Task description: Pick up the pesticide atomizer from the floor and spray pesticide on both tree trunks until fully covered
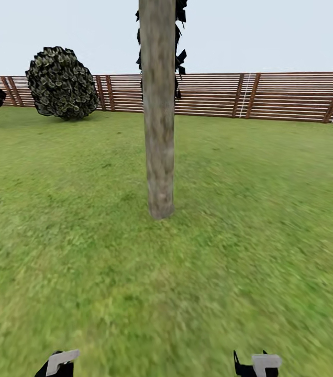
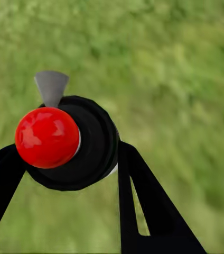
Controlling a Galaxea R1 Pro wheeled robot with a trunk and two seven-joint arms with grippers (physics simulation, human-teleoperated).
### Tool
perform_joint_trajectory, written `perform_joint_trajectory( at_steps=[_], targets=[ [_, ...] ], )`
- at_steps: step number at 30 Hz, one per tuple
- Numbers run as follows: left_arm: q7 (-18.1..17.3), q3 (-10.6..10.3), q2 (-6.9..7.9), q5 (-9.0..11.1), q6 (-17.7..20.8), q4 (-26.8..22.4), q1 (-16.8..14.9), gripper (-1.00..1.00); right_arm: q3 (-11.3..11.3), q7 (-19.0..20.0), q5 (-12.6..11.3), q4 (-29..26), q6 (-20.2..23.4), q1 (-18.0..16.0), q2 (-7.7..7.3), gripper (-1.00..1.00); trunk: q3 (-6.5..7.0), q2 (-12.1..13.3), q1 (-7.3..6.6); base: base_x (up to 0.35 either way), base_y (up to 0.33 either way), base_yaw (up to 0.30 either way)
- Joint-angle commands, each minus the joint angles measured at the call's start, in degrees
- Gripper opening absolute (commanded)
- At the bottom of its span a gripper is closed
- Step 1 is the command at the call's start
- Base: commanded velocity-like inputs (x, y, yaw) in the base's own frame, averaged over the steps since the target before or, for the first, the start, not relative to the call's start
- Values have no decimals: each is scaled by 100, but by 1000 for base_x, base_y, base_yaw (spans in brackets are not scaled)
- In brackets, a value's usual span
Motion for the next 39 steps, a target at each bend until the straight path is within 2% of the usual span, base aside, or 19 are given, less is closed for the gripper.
perform_joint_trajectory(
  at_steps=[1,39],
  targets=[
    [0,0,0,0,-3,-1,-2,-100,0,0,0,0,0,0,2,100,0,0,0,339,0,0],
    [0,0,7,0,-4,-15,-5,-100,0,-10,0,0,0,0,9,100,0,0,0,339,0,0]
  ],
)
